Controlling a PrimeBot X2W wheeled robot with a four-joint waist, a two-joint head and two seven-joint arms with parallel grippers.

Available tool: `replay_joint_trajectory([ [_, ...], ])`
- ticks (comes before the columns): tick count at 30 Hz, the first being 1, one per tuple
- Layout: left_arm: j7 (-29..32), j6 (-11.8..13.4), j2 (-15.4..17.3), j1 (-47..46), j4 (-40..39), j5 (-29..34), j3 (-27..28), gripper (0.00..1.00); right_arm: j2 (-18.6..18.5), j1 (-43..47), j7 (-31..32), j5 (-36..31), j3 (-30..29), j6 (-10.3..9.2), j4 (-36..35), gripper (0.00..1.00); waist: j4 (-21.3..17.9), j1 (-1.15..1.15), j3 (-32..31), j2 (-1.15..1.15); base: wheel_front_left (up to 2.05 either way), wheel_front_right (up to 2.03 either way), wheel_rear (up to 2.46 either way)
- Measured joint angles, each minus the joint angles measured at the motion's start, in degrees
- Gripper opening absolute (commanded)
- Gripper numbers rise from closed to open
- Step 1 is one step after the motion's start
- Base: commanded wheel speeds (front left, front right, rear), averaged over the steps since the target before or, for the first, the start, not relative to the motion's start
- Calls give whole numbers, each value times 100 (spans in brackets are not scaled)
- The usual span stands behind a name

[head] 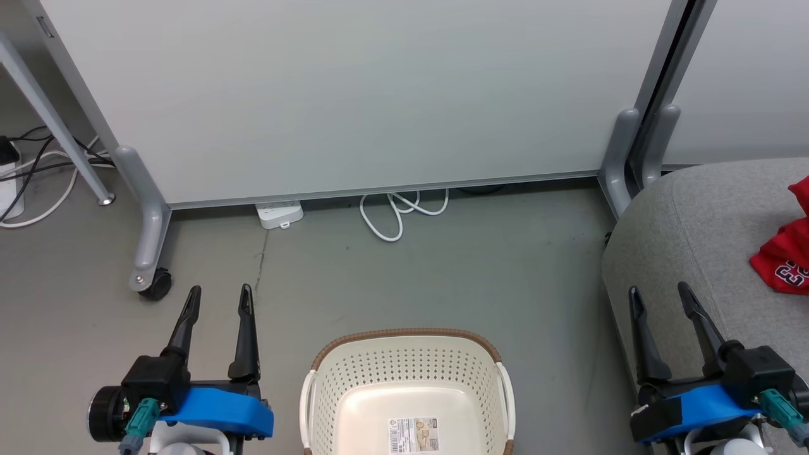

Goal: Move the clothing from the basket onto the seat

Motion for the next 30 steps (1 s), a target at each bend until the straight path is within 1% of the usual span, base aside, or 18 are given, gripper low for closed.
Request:
replay_joint_trajectory([
  [11, 0, 2, -2, 3, 1, -14, -77, 100, 4, 19, 0, 69, 30, 0, 10, 100, 50, 0, 9, 0, 0, 0, 0],
  [12, 0, 2, -2, 3, 7, -14, -88, 0, 4, 19, 0, 70, 30, 0, 11, 0, 51, 1, 10, 0, 0, 0, 0],
  [18, 71, 2, -10, 247, 308, -89, -98, 0, 33, 141, 70, 137, 20, 0, 324, 0, 49, 0, 8, 0, 0, 0, 0],
  [30, 403, 1, -14, 247, 287, -1397, 45, 0, 37, 138, 408, 1497, -22, 0, 334, 0, 16, 1, -4, 0, 0, 0, 0],
])
